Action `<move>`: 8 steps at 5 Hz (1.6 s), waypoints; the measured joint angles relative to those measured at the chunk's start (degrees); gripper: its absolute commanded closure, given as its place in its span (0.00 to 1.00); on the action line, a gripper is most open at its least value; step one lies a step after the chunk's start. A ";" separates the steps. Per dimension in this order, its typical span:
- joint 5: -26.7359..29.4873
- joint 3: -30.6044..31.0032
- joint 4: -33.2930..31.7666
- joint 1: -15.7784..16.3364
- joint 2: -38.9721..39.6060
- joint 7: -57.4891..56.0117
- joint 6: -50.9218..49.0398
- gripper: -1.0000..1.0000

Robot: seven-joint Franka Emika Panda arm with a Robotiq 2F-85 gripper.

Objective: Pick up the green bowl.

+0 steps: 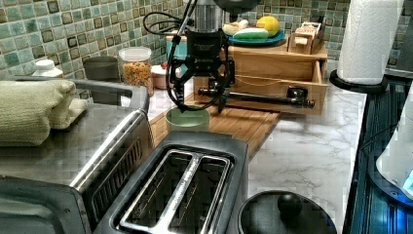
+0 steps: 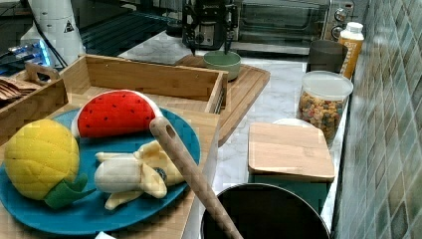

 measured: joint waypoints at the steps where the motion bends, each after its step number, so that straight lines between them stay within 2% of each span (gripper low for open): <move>1: -4.15 -0.55 0.11 0.00 2.26 2.32 4.36 0.00; 4: -4.84 -0.84 -0.22 0.11 4.15 3.22 0.78 0.00; 5: -4.74 -0.77 -0.56 -0.19 4.83 3.02 2.91 0.00; 6: -3.32 -0.99 -0.56 -0.27 5.03 2.99 3.86 0.29; 7: -2.75 -1.18 -0.56 -0.26 5.09 2.97 3.92 1.00; 8: -0.85 -1.18 -0.56 -0.57 4.97 1.94 3.92 1.00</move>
